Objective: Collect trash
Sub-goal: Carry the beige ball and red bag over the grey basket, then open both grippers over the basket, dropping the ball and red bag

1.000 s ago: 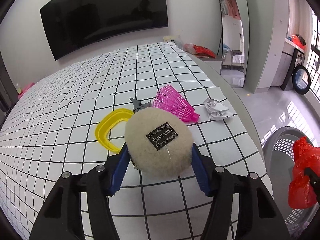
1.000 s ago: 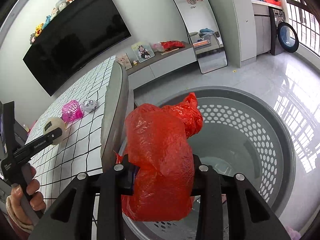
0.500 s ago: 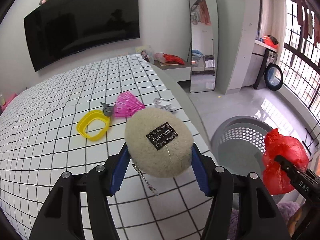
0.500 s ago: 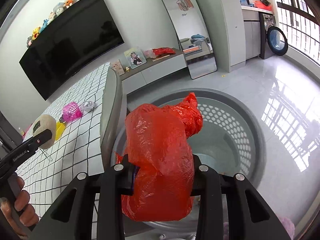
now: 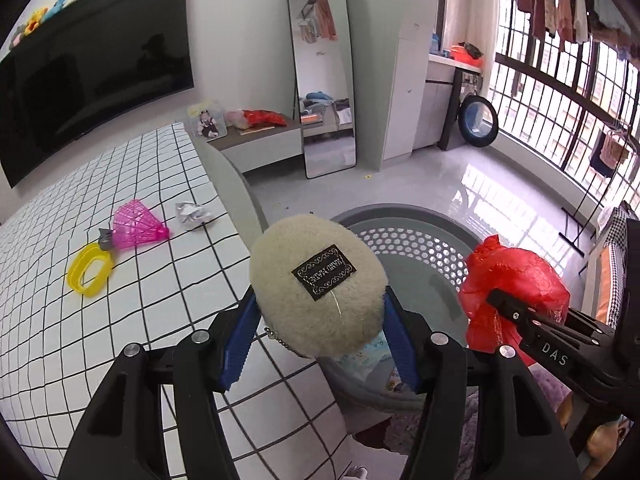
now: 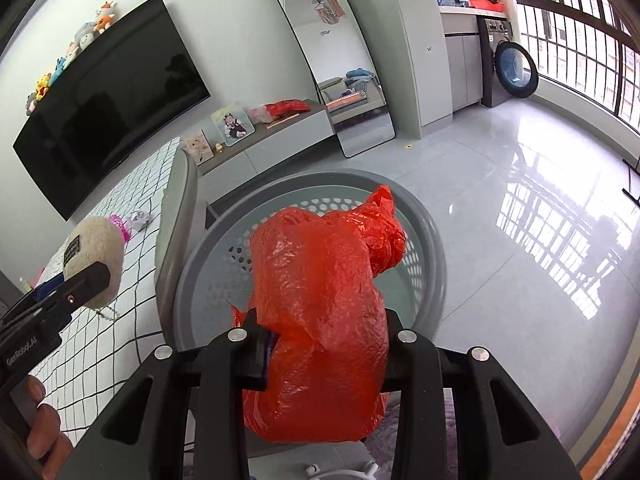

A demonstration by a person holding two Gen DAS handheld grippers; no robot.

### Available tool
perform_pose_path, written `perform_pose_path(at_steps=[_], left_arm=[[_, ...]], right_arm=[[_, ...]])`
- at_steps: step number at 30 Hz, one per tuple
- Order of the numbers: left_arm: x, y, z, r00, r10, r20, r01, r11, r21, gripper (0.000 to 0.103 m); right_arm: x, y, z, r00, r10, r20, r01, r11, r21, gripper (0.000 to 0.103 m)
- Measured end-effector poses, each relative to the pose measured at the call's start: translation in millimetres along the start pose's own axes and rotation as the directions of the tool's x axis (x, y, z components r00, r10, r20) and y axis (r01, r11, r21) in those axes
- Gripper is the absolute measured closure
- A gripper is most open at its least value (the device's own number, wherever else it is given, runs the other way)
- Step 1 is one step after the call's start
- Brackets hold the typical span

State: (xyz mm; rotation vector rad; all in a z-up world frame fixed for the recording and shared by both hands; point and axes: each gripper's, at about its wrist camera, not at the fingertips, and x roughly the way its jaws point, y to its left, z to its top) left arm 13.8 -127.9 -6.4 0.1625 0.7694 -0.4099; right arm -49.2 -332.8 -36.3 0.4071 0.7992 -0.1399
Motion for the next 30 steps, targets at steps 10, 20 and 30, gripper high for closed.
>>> perform_pose_path(at_steps=[10,20,30], left_arm=[[32,-23,1,0.998,-0.030,-0.055,0.033,0.998,0.049,0.045],[51,-30,4,0.995,-0.050,-0.083,0.055,0.997,0.059,0.045],[56,-32,8,0.995,-0.068,-0.079,0.073,0.996,0.055,0.044]], right_arm=[[21,-11,4,1.000,0.005,-0.021,-0.005,1.000,0.005,0.070],[33,-12,4,0.999,0.014,-0.035,-0.015,1.000,-0.011,0.070],[38,-8,13,0.999,0.026,-0.021,-0.027,0.999,-0.042,0.070]])
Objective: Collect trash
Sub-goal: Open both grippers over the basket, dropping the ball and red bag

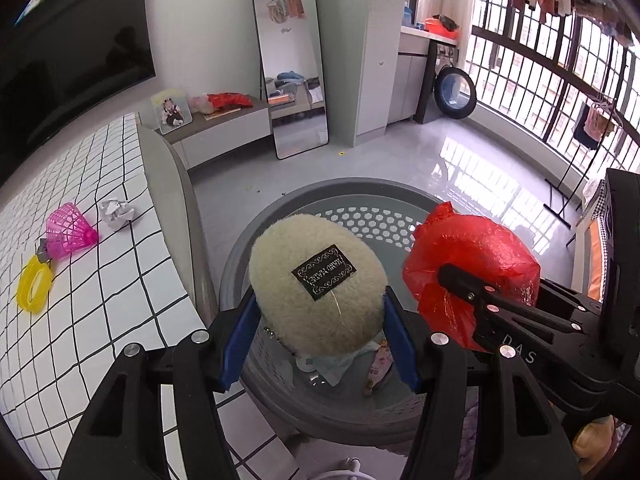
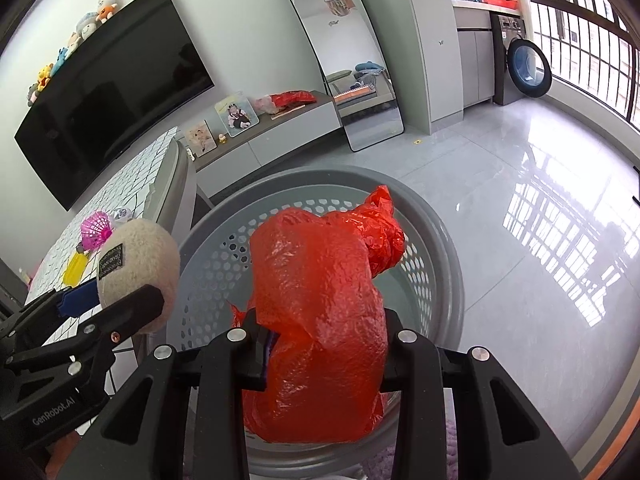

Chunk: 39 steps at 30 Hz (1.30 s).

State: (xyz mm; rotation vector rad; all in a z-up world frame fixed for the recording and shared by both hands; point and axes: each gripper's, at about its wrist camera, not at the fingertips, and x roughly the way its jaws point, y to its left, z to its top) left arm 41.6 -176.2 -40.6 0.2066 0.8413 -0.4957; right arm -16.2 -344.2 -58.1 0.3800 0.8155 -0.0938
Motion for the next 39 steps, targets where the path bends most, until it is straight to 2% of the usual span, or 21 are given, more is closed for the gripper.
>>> perform_pose_path(at_steps=[6,8,10,12,13,29,33,39], left_arm=[[0,2,-1,1.000,-0.008,0.002,0.008,1.000,-0.014,0.042],[-1,2,-1,1.000,-0.008,0.002,0.008,1.000,-0.019,0.041],[-1,4,0,1.000,-0.005,0.004,0.006,1.000,-0.024,0.039],[-2,6,1,1.000,-0.002,0.010,0.003,1.000,-0.029,0.030],[-3,6,1,1.000,-0.001,0.015,0.001,1.000,-0.030,0.029],[5,8,0,1.000,0.009,0.000,-0.009,0.999,-0.039,0.028],[4,10,1,1.000,0.014,0.007,-0.014,0.999,-0.041,0.024],[2,12,2,1.000,0.023,0.020,-0.022,0.999,-0.050,0.017]], right_arm=[[0,-4,0,1.000,0.003,0.005,-0.003,1.000,0.003,0.065],[-3,-6,0,1.000,0.003,0.018,-0.003,1.000,0.008,0.050],[-7,-7,1,0.999,0.012,0.038,-0.012,1.000,0.015,0.047],[-9,-9,2,0.999,0.014,0.046,-0.015,1.000,0.018,0.046],[-9,-9,2,0.999,0.012,0.046,-0.013,1.000,0.019,0.046],[-5,-14,-1,0.999,0.001,0.039,-0.003,0.999,0.052,0.046],[-5,-14,-4,0.999,0.001,0.040,-0.003,0.998,0.056,0.046],[-11,-19,-7,0.998,-0.009,0.062,0.005,0.997,0.072,0.039]])
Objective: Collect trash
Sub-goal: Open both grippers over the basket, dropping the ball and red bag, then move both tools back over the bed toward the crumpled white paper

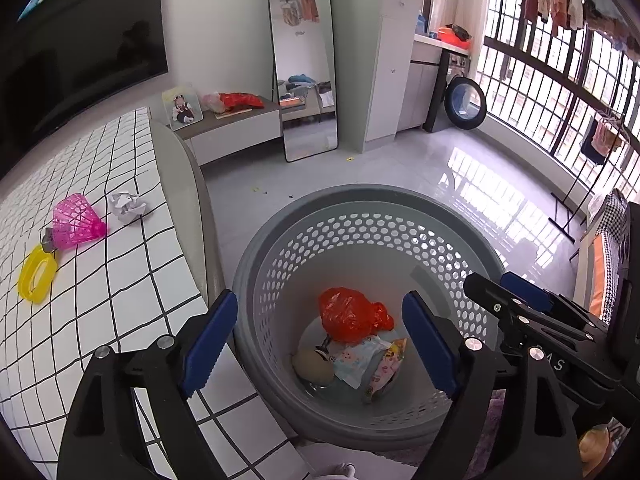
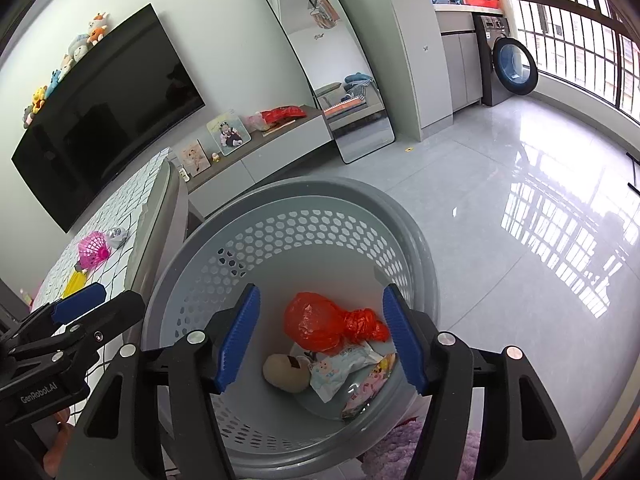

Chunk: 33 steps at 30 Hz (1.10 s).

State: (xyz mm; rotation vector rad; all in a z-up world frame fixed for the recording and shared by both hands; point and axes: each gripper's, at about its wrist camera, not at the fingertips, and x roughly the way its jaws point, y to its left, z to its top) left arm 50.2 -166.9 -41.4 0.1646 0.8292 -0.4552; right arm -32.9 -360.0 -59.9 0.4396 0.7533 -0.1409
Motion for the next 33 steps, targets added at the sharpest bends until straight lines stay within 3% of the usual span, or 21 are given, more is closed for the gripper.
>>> perform_pose_path(at_steps=[15,33], left_arm=[[-21,8,-5,0.999,-0.006,0.037,0.006,1.000,-0.013,0.008],[-72,31,-18,0.993,0.001,0.119,0.005,0.999,-0.052,0.006]], right_arm=[[-31,-15,-14,0.999,-0.026,0.035,0.023,0.997,0.071,0.032],[-82,9,-35,0.997,-0.043,0.072,0.038,0.997,0.072,0.031]])
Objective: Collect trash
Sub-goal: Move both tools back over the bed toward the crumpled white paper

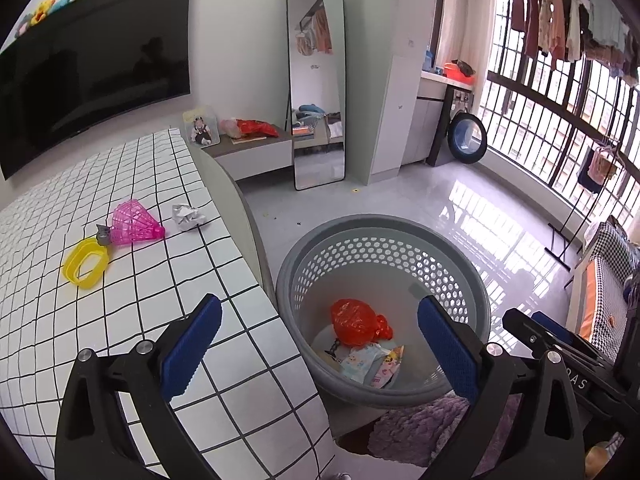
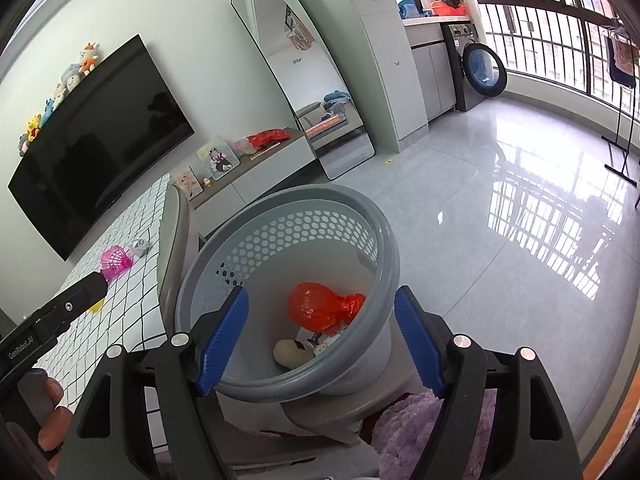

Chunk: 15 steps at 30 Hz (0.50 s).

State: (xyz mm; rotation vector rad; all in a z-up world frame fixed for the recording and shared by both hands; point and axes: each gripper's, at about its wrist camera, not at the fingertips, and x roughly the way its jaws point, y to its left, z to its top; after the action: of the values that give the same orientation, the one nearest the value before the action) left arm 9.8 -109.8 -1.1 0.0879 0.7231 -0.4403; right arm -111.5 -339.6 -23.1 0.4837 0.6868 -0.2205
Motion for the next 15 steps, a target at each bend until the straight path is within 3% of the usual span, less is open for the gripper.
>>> perform_pose_path(at_steps=[15], left_arm=[[-30,37,-13,0.999,-0.002,0.048,0.004,0.999,-0.046,0.006]], right_arm=[[-14,56,-8,0.999,0.028,0.019,-0.027,0.996,-0.087,0.031]])
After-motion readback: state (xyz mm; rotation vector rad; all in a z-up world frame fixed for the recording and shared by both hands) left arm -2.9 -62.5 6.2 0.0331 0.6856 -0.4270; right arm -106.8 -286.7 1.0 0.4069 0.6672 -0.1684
